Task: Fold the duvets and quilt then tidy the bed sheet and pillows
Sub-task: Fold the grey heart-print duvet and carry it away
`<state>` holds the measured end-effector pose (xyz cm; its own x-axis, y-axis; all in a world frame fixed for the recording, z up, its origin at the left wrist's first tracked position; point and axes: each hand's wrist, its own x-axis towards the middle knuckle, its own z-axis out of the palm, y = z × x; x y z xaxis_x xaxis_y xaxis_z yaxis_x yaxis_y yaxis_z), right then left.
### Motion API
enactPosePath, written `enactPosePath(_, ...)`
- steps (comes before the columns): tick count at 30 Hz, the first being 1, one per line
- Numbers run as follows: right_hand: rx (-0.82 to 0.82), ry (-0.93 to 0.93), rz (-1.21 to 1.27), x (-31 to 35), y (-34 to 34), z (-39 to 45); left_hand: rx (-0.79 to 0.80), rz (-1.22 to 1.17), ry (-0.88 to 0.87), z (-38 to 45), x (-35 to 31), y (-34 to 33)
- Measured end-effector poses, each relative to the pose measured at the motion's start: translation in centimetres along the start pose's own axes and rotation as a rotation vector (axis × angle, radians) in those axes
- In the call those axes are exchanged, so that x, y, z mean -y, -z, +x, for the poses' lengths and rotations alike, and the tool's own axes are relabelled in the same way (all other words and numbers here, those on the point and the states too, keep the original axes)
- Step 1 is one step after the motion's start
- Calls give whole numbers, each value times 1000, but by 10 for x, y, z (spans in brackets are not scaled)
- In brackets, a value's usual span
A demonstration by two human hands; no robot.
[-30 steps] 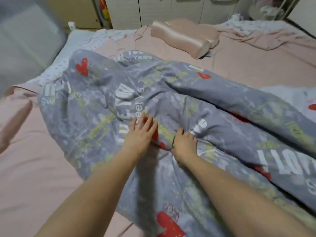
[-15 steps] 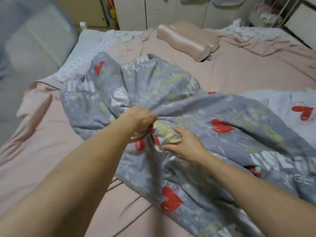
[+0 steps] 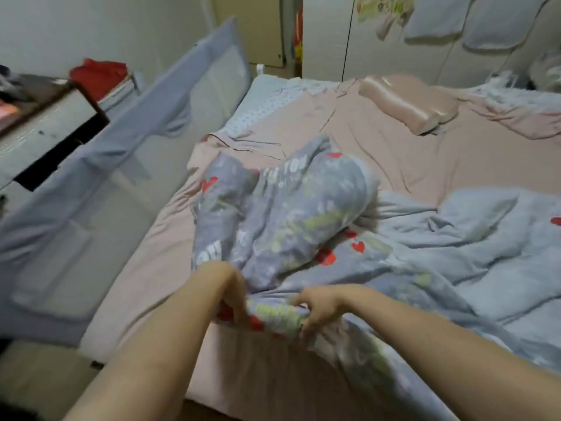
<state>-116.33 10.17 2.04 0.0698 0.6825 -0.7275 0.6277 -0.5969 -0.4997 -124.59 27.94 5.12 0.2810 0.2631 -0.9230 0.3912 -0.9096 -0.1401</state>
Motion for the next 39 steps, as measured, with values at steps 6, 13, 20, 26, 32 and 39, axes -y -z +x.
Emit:
enactPosePath(6,-182,-50,49,59,-4,39,-292,-182,-11,-16,95,-13)
enactPosePath(13,-474,-177,52,115,51,87,-688,-182,-71,5,189,-5)
enactPosePath(20,-621,-255,55,153,80,149,-704,-204,-137,52,251,35)
enactPosePath(26,-654,-292,54,117,121,231,-726,-245,-166,144,261,88)
enactPosePath(32,-681,-312,-64,70,177,325,-771,-371,-229,257,255,136)
enactPosePath(39,-863,-306,289,22,150,409,-608,-246,-226,358,246,165)
